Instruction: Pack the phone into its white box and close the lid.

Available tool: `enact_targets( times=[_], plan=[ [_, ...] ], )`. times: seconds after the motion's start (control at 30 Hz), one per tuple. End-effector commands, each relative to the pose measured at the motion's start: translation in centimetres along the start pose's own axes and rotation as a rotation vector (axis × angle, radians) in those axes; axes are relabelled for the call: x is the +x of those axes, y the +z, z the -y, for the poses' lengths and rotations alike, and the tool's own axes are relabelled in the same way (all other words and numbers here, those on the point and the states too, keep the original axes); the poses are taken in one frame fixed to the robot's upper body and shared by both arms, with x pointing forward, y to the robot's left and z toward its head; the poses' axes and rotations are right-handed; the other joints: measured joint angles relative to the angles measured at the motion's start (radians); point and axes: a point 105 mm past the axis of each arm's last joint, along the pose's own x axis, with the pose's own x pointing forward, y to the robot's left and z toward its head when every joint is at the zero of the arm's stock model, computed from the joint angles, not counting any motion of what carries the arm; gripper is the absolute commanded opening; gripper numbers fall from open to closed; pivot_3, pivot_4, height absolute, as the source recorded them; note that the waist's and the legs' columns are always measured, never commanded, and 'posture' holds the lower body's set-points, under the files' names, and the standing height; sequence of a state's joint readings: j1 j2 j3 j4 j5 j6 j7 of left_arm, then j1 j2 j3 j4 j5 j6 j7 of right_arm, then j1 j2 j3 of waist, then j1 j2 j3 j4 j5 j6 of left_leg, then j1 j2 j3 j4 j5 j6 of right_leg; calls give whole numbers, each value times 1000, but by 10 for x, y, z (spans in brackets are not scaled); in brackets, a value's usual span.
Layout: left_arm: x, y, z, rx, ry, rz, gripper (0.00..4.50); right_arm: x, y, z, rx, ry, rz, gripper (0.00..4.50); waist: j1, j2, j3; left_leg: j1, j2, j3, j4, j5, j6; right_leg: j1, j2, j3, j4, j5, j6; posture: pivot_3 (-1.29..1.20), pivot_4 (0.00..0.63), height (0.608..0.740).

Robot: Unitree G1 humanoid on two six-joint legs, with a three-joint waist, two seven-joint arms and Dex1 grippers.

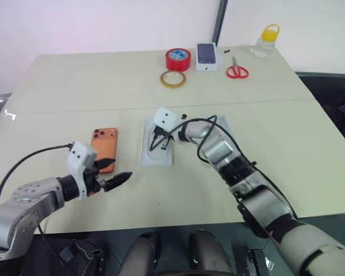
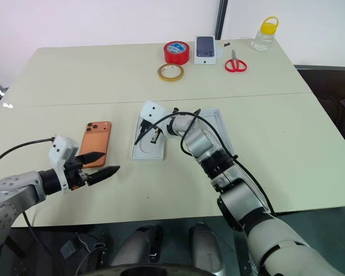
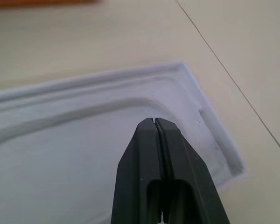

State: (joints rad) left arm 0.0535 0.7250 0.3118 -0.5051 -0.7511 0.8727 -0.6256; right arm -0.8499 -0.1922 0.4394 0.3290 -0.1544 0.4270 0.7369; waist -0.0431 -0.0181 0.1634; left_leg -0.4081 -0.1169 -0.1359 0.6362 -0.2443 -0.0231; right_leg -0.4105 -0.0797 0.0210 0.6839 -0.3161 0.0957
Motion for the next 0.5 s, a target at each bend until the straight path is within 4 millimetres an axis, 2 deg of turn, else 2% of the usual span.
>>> enact_targets(
  times=[0.03,0.17,0.33,0.5],
  plan=[
    [-5,14,-10,-20,50,65,4343,-13,14,-25,-108,124,45,45,-1,0,0,0,0,0,0,0,0,0,0,0,0,0,0,0,150,740],
    [-6,13,-16,-21,75,57,4343,-19,2,-46,-149,206,7,45,-2,0,0,0,1,0,0,0,0,0,1,0,0,0,0,0,150,740],
    [-9,15,-23,-33,104,69,4343,-22,-4,-57,-175,251,-18,45,1,0,0,1,1,0,0,0,0,0,1,0,0,0,0,0,150,740],
    [-12,14,-27,-40,123,70,4343,-36,-7,-67,-212,327,-19,45,5,-1,0,1,1,0,0,0,0,1,1,0,-1,0,0,0,150,740]
  ],
)
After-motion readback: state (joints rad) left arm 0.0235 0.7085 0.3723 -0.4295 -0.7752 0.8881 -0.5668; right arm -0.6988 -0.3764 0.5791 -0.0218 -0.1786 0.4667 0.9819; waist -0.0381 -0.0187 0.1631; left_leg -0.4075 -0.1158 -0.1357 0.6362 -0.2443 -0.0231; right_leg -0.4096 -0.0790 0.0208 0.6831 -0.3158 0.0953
